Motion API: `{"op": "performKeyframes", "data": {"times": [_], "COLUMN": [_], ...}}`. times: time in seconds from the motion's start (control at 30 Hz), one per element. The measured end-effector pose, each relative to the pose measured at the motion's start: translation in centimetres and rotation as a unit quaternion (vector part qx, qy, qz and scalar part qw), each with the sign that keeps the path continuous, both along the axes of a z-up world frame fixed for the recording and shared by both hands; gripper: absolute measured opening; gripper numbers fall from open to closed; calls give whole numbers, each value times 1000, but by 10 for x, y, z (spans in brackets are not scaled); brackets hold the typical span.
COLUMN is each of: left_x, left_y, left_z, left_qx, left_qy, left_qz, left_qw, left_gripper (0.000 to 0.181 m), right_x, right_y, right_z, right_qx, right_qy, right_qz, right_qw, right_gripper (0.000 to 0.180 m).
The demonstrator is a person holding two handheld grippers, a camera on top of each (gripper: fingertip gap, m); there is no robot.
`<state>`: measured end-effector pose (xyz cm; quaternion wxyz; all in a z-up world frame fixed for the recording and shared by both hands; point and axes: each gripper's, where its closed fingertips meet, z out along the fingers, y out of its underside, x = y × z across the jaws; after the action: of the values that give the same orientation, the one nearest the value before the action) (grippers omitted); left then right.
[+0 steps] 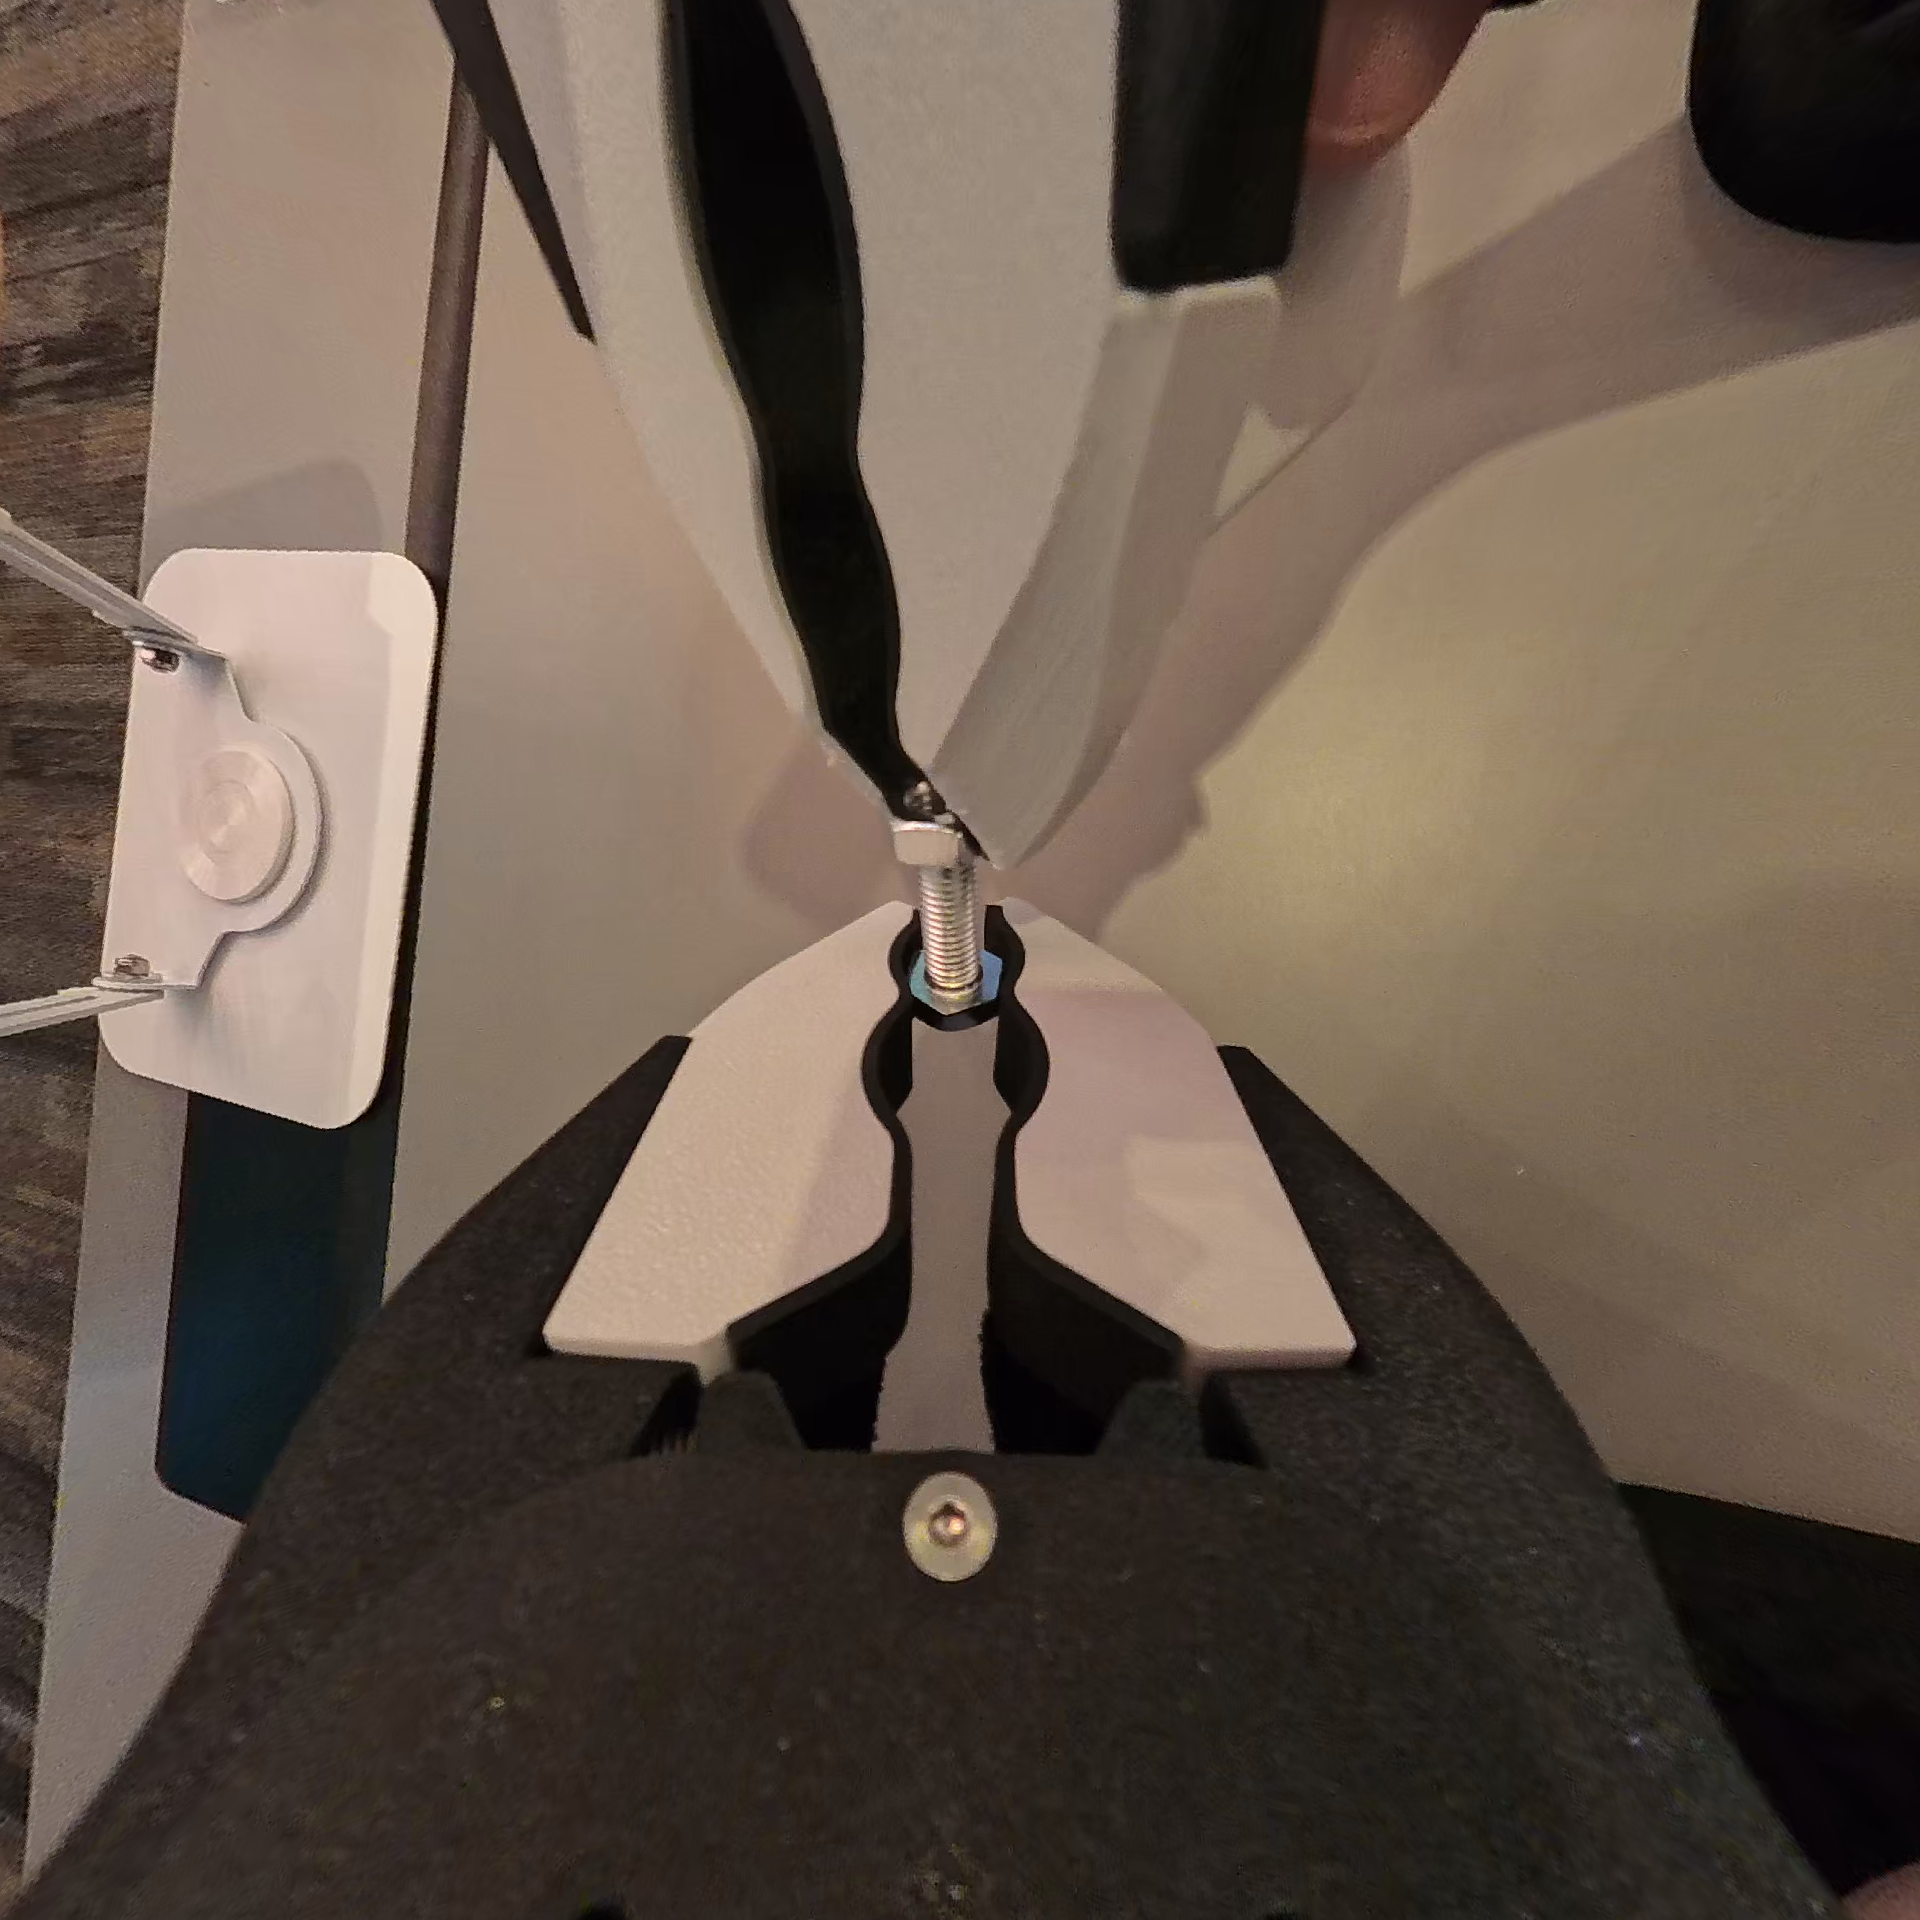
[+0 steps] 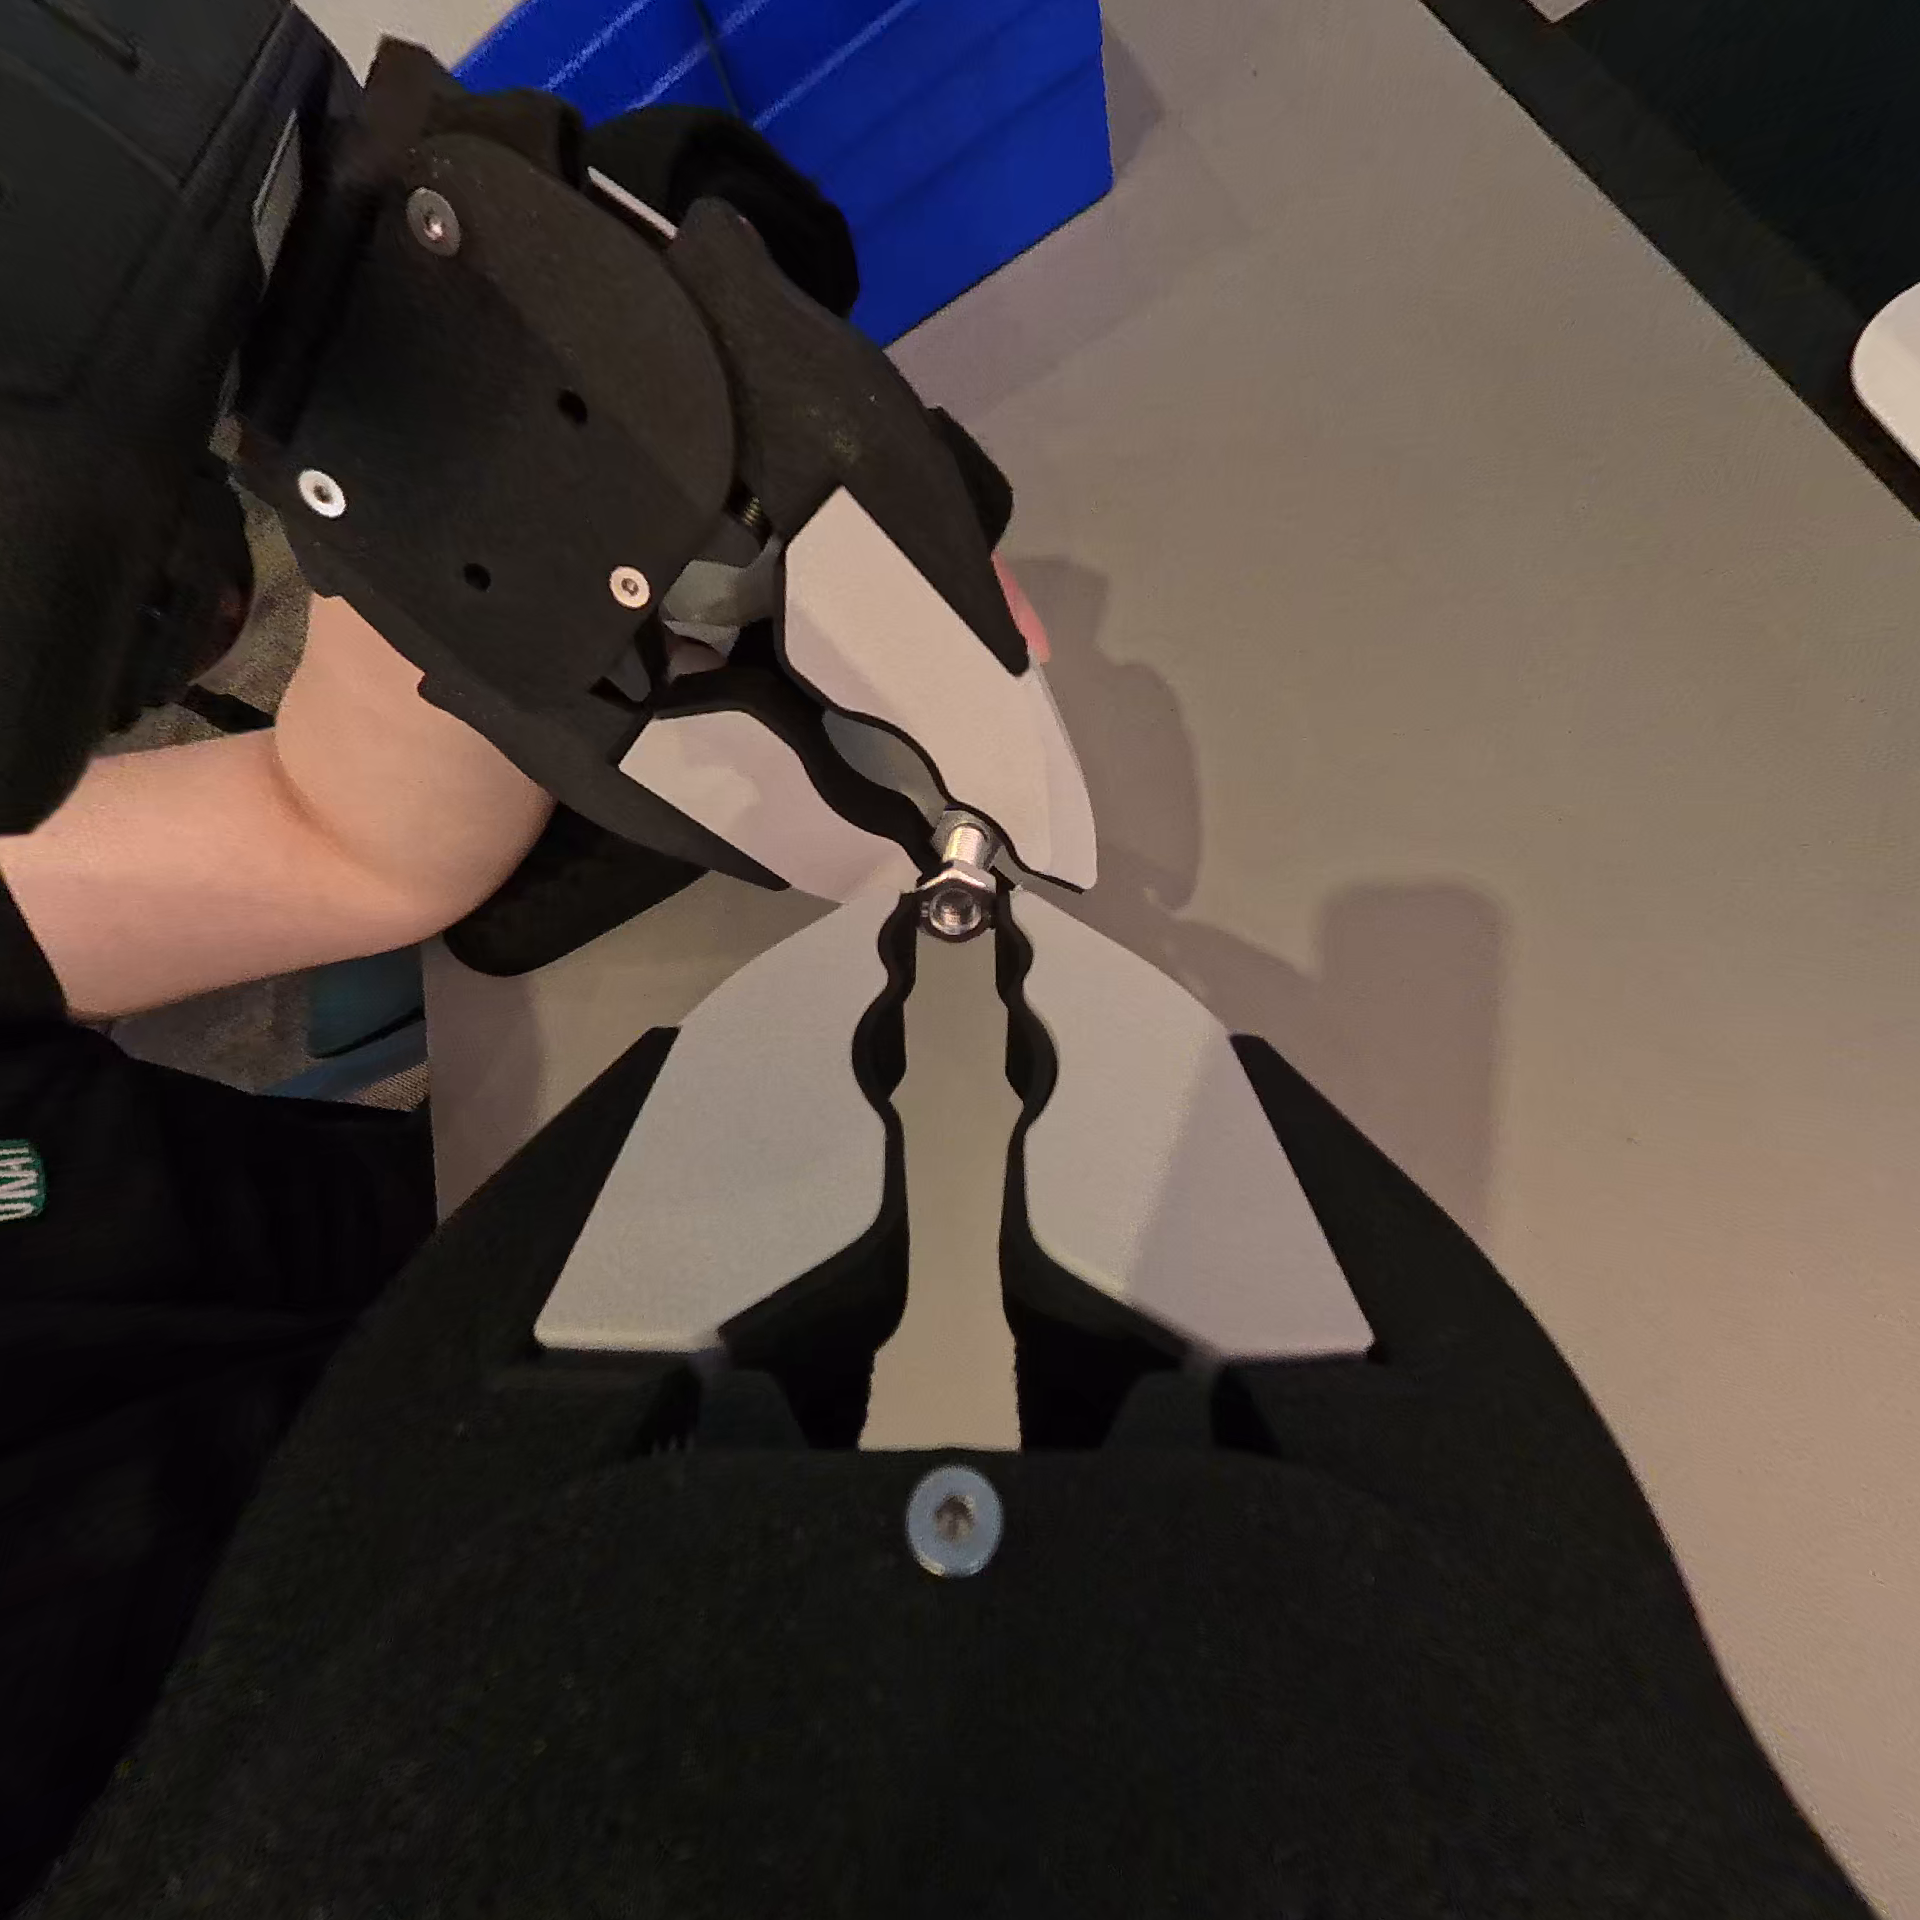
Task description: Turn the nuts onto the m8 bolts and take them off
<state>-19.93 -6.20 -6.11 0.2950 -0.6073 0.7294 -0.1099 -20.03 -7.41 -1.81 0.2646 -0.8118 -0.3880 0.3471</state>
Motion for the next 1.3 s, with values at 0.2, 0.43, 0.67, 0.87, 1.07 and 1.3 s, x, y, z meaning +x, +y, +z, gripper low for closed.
{"op": "performKeyframes", "data": {"times": [0.2,0.43,0.67,0.87,1.07,1.3], "left_x": [3,7,10,12,14,15], "left_y": [2,15,28,34,35,32], "left_z": [6,17,30,37,42,47], "left_qx": [-3,27,55,61,55,37], "left_qy": [-21,-55,-87,-108,-128,-150], "left_qz": [4,32,65,85,86,81], "left_qw": [1000,998,993,989,987,985], "left_gripper": [11,11,11,11,11,11], "right_x": [1,3,4,4,4,2], "right_y": [3,14,24,30,31,31], "right_z": [5,17,30,37,42,48], "right_qx": [0,49,77,98,115,138], "right_qy": [16,20,40,53,61,64], "right_qz": [-13,-44,-88,-110,-108,-100], "right_qw": [1000,998,992,988,986,983], "right_gripper": [14,14,14,14,14,14]}}
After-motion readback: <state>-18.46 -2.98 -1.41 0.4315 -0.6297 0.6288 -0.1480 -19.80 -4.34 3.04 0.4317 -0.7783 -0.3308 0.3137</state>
